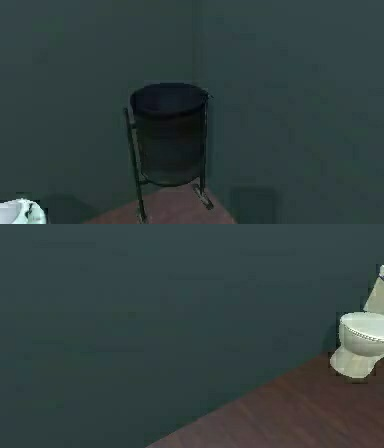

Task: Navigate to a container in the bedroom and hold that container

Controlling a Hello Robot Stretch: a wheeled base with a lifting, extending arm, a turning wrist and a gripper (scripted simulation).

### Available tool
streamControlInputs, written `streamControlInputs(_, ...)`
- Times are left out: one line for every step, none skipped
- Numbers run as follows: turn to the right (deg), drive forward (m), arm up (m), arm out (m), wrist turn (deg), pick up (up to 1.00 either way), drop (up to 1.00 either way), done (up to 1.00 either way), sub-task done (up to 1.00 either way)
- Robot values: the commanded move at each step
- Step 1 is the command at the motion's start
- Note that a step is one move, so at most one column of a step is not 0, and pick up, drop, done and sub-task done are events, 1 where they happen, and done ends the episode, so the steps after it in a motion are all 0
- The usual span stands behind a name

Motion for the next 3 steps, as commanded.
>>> streamControlInputs(-45.0,0.00,0.00,0.00,0.0,0.00,0.00,0.00,0.00)
streamControlInputs(-45.0,0.00,0.00,0.00,0.0,0.00,0.00,0.00,0.00)
streamControlInputs(-39.0,0.00,0.00,0.00,0.0,0.00,0.00,0.00,0.00)
